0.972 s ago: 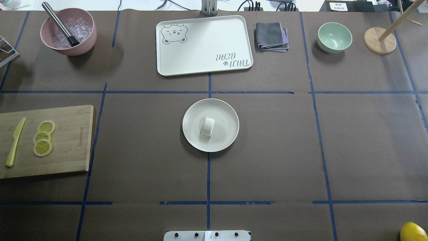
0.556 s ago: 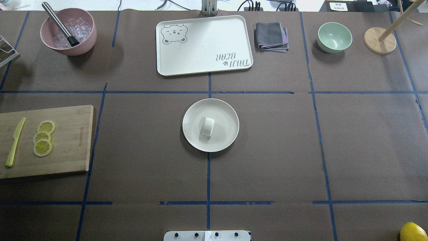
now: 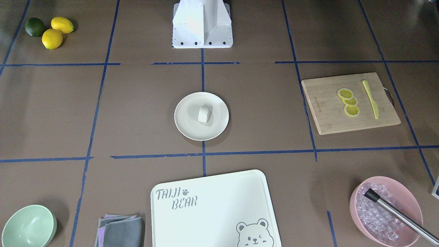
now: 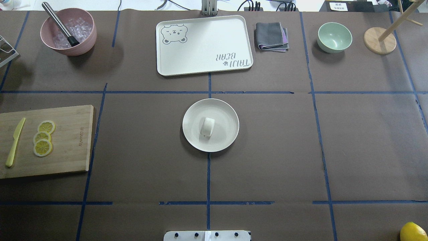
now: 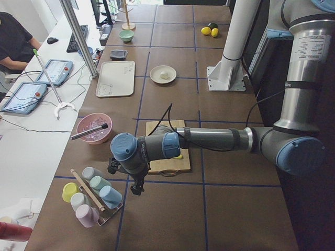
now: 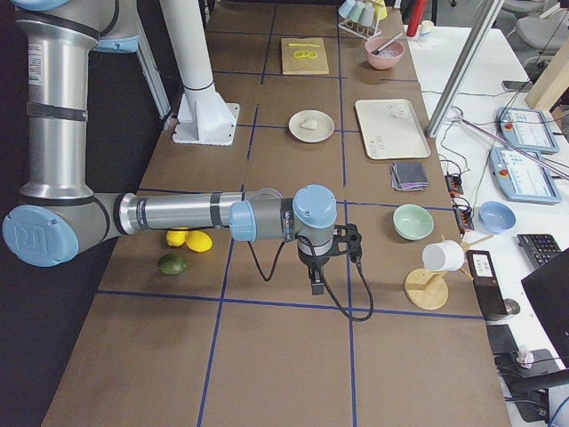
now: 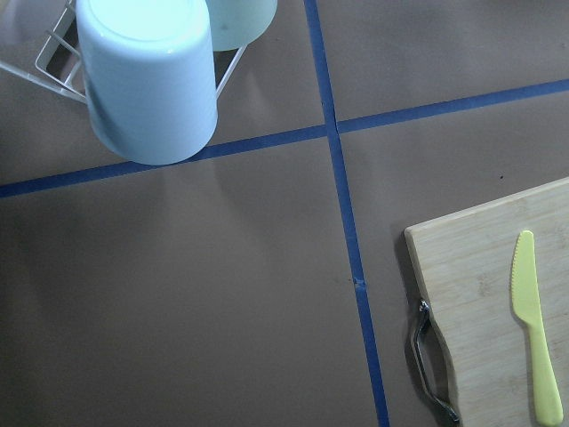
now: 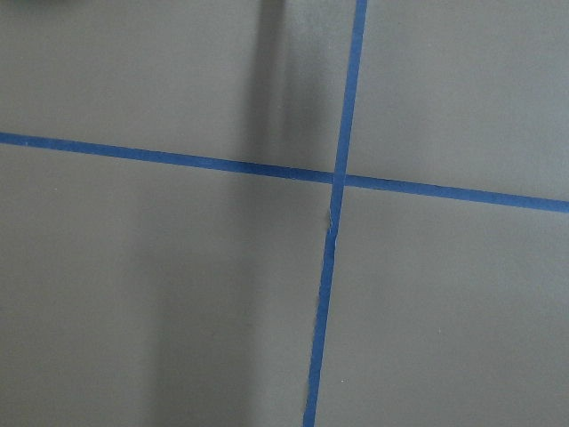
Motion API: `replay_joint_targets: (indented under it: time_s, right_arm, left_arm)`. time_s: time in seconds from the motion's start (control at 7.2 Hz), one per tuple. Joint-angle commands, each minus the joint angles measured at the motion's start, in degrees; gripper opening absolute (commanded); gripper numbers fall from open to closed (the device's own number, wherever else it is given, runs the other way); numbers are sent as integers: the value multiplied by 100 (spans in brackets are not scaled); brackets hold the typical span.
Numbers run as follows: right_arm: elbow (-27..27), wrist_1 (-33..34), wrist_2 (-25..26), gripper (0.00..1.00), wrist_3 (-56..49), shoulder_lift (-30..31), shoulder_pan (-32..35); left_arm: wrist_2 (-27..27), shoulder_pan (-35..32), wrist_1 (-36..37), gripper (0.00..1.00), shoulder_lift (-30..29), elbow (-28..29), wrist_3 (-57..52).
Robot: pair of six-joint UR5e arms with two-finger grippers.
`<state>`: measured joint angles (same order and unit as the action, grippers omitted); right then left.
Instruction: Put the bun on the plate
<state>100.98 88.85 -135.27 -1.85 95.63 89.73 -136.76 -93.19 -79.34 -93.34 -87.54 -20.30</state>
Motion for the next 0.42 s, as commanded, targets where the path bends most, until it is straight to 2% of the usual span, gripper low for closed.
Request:
replay_joint_targets:
  time_s: [0.0, 0.28]
  right_arm:
    - [-8, 1, 0, 100, -8, 0, 0]
    - [-17, -8, 9, 100, 1, 0, 0]
  left_arm:
    - [0, -7, -3, 100, 0, 0, 0]
    - [-9, -15, -3, 100, 0, -26, 0]
